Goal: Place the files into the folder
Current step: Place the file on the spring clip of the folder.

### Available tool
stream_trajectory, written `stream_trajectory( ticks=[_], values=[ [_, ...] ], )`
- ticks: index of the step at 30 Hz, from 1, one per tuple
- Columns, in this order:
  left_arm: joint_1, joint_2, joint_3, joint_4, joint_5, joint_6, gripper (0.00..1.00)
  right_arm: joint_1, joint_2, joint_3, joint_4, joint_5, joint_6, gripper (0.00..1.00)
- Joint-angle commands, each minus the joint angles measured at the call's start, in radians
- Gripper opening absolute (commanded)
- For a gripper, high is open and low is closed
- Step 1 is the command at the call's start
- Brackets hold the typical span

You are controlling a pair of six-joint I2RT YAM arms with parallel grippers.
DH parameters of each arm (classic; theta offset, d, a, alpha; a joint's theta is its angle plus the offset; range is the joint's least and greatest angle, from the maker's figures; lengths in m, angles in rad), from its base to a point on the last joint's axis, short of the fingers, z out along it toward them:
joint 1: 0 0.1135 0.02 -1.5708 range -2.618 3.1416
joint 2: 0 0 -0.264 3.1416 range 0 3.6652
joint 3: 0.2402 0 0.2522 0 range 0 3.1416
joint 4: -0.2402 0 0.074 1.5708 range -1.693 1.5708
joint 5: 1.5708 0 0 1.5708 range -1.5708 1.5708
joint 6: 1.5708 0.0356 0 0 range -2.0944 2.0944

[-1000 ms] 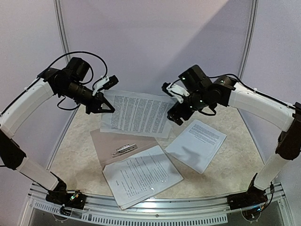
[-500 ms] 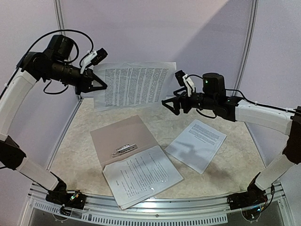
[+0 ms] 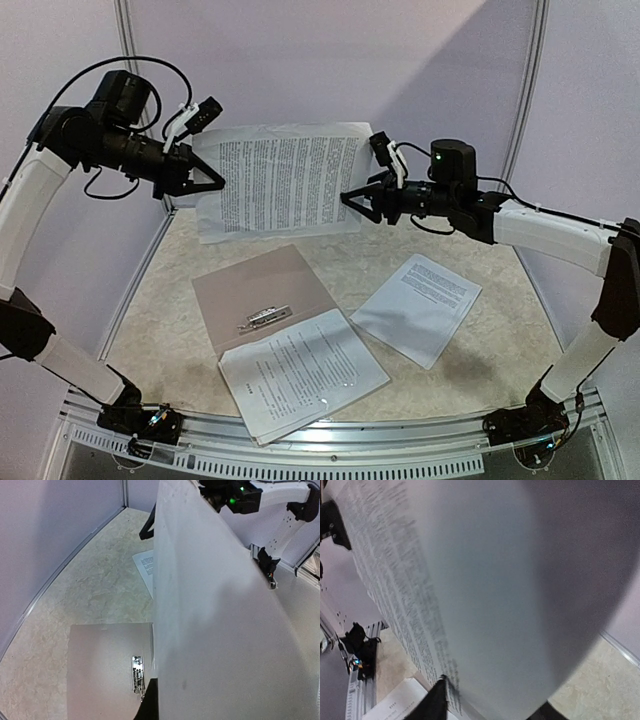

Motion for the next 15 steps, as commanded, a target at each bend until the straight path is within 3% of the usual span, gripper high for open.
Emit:
stream_trajectory(
  ticks=[1,3,4,8,15],
  values=[
    [0.040,0.000,0.002,0.009,0.068,-0.050,0.00,-0.006,0.018,0.037,-0.014,-0.078,0.031,0.27],
    [0.062,-0.002,-0.032,0.037,0.074,-0.082,0.00,-0.008,0.024,0.050,-0.024,-0.079,0.042,0.06],
    [0.077,-0.004,-0.053,0.056,0.075,-0.102,0.00,-0.009,0.027,0.059,-0.026,-0.071,0.048,0.01],
    [0.143,-0.004,-0.189,0.170,0.097,-0.188,0.00,-0.009,0.082,0.153,-0.102,-0.069,0.097,0.00],
    [0.269,0.055,-0.459,0.373,0.143,-0.284,0.00,-0.010,0.342,0.317,-0.224,-0.088,0.229,0.00]
  ],
)
